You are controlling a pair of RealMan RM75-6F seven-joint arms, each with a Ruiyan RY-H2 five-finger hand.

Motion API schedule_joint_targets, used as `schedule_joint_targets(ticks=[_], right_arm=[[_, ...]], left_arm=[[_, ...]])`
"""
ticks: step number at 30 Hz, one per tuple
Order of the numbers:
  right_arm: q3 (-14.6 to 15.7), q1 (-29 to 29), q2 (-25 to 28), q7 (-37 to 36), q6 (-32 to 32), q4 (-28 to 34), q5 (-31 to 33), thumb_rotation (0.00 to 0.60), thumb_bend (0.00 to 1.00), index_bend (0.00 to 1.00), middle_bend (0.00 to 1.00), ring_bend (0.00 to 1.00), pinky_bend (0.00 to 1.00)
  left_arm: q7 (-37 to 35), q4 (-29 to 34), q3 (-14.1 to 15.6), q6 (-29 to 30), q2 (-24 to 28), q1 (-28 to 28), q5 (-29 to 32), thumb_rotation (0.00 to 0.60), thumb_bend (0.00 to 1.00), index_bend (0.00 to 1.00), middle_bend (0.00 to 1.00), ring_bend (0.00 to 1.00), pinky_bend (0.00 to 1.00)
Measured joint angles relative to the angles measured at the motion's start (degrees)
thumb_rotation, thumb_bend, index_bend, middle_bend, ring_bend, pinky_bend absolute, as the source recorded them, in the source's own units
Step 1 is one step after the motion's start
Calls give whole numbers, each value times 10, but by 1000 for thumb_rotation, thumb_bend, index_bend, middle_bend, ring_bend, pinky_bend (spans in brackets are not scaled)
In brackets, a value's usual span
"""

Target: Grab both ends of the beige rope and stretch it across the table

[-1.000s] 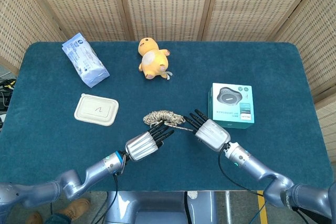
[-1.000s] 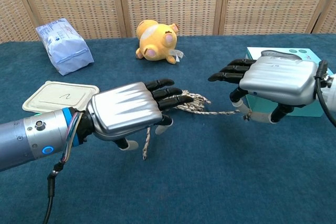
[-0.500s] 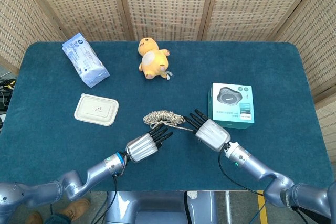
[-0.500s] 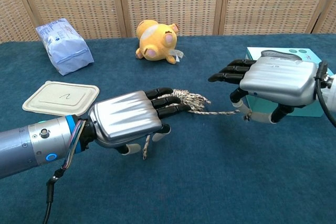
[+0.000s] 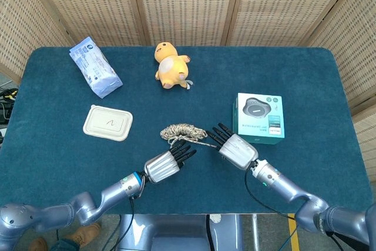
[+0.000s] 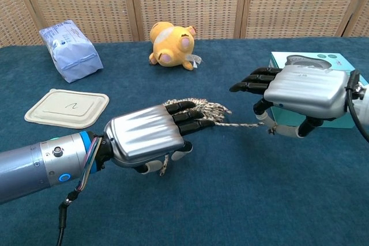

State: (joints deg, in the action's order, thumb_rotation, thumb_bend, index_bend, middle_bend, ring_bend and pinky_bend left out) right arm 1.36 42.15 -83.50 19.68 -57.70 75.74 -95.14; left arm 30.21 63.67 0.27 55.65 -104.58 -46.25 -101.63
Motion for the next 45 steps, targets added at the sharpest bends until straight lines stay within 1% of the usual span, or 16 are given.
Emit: schedule_joint_targets(ticks=[19,24,45], right_arm=[[0,-2,-3,0,0,-5,-3,600,456,636,8,0,0],[0,-2,-3,-1,1,-6,-3,600,456,636,8,0,0],[-2,-2,-6,5,6,-6,-1,600,457,637,8,0,0]], left_arm=[[5,-19,8,0,-12,-5,12,600,330,542,0,0,0],[4,-21,11,2,-14,-5,14,600,368,544,0,0,0],[-3,-2,25,14,4,-8,11,600,367,544,0,0,0]])
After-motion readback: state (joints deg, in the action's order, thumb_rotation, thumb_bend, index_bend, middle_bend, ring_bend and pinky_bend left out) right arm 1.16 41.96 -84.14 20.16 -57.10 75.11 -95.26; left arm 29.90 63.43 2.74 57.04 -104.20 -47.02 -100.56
